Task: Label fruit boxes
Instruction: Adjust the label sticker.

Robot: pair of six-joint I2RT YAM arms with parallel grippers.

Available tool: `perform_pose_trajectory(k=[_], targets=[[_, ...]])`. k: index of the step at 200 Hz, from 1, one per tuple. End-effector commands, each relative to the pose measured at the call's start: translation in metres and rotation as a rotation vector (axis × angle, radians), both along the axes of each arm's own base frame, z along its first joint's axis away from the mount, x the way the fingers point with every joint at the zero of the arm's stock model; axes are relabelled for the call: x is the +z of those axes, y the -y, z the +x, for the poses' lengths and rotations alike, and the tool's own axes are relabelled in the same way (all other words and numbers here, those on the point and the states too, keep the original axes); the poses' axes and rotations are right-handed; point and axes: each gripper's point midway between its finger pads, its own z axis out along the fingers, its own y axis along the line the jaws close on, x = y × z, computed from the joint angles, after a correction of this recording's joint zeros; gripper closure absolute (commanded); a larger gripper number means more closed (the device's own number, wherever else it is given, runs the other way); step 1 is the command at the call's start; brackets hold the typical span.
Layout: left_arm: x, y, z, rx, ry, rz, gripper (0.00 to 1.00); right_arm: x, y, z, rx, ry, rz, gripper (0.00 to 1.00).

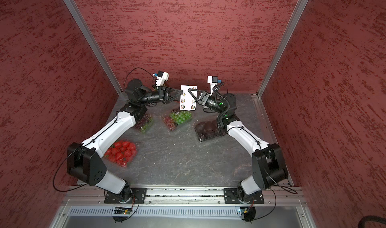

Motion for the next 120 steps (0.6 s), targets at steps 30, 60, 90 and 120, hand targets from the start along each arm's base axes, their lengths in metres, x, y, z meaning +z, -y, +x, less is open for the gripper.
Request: perform_pose_trajectory(k=[30, 60, 90, 120], targets=[[-0.001, 0.002, -0.001, -0.006, 0.017, 0.008, 0.93, 0.017, 0.005, -0.013, 0.005, 0.047, 0.025, 1.0], [0.001, 0.001, 0.002, 0.016, 0.018, 0.003, 1.0, 0.015, 0.005, -0.015, 0.012, 0.047, 0.021, 0.95], [0.007, -0.01, 0.012, 0.058, 0.012, -0.02, 1.0, 0.011, 0.004, -0.019, 0.026, 0.041, 0.009, 0.79], [0.014, -0.015, 0.015, 0.064, 0.019, -0.039, 1.0, 0.006, 0.001, -0.024, 0.054, 0.041, -0.003, 0.78]])
